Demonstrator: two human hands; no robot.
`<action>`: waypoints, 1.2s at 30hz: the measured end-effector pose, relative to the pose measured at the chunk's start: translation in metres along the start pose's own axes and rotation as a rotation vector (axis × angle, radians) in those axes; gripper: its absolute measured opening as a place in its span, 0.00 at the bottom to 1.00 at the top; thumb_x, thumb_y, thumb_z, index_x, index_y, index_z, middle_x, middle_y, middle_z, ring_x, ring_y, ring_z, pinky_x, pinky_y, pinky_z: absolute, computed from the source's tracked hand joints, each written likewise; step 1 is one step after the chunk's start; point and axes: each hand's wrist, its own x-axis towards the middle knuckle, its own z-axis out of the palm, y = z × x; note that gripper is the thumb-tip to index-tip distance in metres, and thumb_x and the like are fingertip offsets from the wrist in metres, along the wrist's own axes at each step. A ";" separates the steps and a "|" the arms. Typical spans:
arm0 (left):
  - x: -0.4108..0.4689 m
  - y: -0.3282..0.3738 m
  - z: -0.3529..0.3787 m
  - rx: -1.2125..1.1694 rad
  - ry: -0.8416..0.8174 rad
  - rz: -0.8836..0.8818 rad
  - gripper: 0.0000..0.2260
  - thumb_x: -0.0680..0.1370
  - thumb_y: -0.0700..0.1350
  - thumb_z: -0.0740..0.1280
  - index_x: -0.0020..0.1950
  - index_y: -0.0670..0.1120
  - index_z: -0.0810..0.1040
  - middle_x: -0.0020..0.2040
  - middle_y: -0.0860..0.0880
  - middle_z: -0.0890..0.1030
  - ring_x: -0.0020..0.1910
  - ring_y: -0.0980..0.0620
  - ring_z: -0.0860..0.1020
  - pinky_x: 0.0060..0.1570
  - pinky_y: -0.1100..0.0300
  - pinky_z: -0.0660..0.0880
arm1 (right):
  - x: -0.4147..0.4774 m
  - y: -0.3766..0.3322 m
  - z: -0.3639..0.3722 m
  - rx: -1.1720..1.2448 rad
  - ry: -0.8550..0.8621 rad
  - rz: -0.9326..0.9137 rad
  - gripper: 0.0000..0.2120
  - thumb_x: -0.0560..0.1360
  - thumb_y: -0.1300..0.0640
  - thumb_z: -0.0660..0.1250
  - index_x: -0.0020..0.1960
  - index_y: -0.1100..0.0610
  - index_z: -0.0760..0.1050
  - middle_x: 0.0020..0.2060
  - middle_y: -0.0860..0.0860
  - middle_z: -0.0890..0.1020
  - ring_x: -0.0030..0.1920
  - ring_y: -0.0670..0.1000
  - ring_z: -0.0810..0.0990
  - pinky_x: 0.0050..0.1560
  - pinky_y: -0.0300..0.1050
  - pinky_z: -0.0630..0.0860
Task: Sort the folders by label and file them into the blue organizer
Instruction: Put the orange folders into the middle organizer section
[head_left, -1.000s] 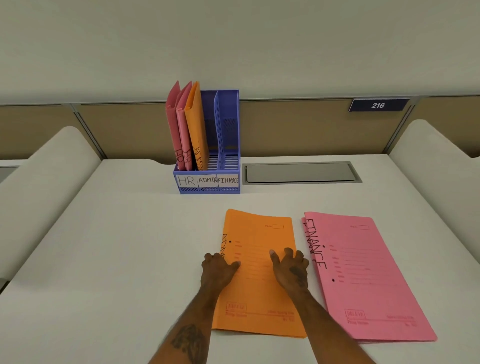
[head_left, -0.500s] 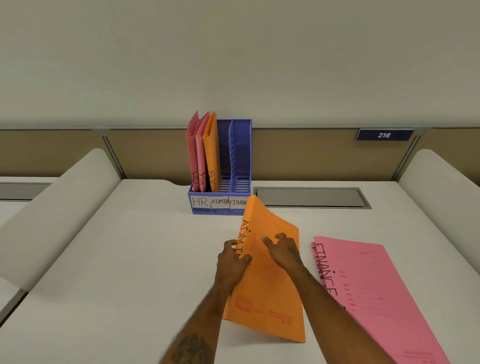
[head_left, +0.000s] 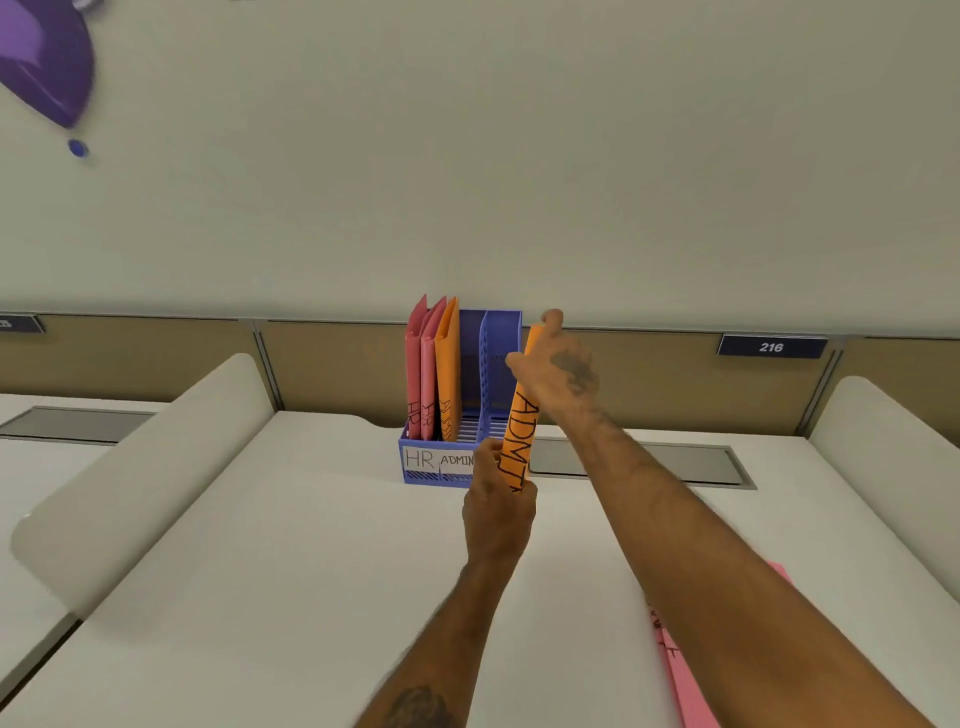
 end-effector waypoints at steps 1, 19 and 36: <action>0.001 0.003 -0.002 0.006 0.022 0.026 0.25 0.74 0.40 0.72 0.65 0.53 0.62 0.54 0.54 0.76 0.47 0.53 0.77 0.44 0.55 0.82 | 0.002 -0.005 -0.004 -0.002 0.018 -0.026 0.26 0.71 0.49 0.69 0.64 0.55 0.63 0.47 0.55 0.80 0.42 0.55 0.76 0.35 0.46 0.71; 0.137 -0.045 -0.099 0.098 -0.041 0.303 0.33 0.73 0.68 0.64 0.72 0.53 0.63 0.69 0.52 0.69 0.65 0.54 0.69 0.56 0.61 0.72 | 0.048 -0.092 0.011 0.088 0.305 -0.273 0.17 0.73 0.54 0.68 0.58 0.58 0.67 0.38 0.51 0.76 0.32 0.51 0.74 0.32 0.41 0.69; 0.303 -0.077 -0.066 0.789 -0.406 0.561 0.40 0.77 0.54 0.65 0.79 0.61 0.40 0.81 0.46 0.37 0.79 0.44 0.35 0.76 0.42 0.41 | 0.143 -0.113 0.108 0.141 0.487 -0.407 0.17 0.75 0.58 0.67 0.61 0.61 0.69 0.40 0.57 0.83 0.31 0.54 0.80 0.34 0.46 0.80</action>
